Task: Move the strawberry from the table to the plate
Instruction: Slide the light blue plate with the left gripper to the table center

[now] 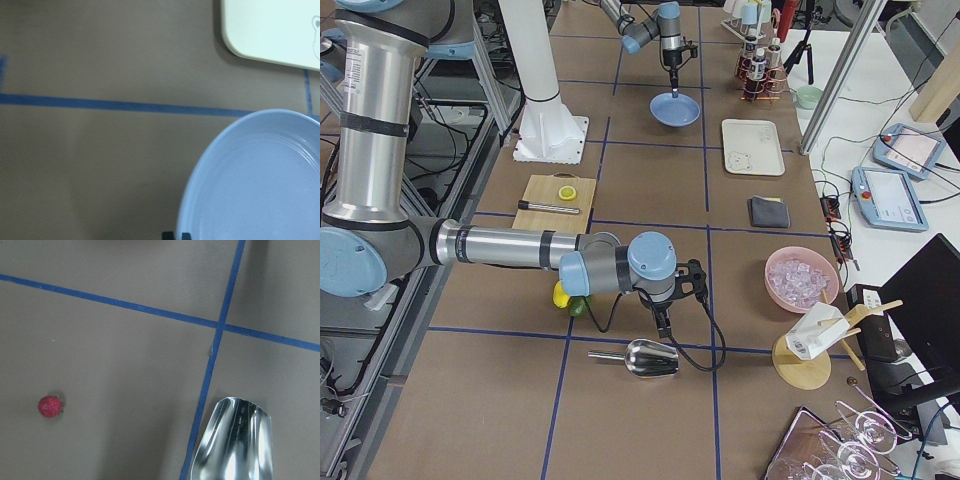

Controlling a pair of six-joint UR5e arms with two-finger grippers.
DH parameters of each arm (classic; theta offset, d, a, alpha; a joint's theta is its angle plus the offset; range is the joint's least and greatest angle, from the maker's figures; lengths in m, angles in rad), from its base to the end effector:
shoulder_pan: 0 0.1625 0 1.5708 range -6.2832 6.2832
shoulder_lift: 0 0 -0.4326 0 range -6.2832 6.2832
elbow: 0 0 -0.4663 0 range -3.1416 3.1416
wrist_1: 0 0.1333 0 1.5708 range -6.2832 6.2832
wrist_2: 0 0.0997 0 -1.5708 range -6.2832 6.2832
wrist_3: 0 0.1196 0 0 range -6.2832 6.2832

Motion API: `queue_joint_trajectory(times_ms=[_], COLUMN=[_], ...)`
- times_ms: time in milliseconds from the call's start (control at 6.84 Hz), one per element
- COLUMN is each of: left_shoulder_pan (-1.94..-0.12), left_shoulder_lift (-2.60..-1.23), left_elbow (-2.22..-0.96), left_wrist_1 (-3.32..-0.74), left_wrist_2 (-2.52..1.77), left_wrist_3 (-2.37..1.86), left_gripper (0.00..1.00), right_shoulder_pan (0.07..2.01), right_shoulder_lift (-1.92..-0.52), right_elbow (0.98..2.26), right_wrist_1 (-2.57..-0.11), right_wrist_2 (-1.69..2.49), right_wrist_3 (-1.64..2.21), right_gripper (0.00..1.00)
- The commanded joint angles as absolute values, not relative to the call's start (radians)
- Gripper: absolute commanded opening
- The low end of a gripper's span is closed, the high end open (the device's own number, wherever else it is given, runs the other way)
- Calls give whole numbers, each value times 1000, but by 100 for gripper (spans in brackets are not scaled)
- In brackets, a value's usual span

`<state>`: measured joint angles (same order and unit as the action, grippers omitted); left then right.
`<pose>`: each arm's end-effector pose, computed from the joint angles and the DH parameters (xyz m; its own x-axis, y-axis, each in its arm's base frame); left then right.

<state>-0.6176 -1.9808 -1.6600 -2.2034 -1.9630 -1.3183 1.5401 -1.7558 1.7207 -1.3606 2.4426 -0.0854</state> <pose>0.5397 -0.4908 0.2927 0.3987 -0.0001 -0.9171 0.1584 0.9850 0.0688 0.0264 -0.4991 0.6625 0.6341 -0.2364 0.7362 0.0846 0.9676 0.2379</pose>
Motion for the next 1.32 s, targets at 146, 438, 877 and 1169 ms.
queue_joint_trajectory(times_ms=[146, 438, 877, 1169], left_shoulder_pan=[-502, -483, -469, -469], left_shoulder_lift=[-2063, -2069, -2069, -2077], left_elbow=[-1598, -1598, -1595, -1594], left_wrist_1=[-2174, -2175, -2175, -2177], left_wrist_2=[-1867, -1865, -1865, -1865], left_wrist_3=[-1351, -1351, -1350, -1348], left_gripper=[0, 0, 0, 18], right_shoulder_pan=[1540, 1540, 1540, 1540], right_shoulder_lift=[-1759, -1761, -1761, -1759], right_elbow=[1718, 1718, 1718, 1718], right_wrist_1=[-1361, -1361, -1361, -1361], right_wrist_2=[2442, 2442, 2442, 2442], right_wrist_3=[-86, -84, -84, -86], right_gripper=[100, 100, 100, 100])
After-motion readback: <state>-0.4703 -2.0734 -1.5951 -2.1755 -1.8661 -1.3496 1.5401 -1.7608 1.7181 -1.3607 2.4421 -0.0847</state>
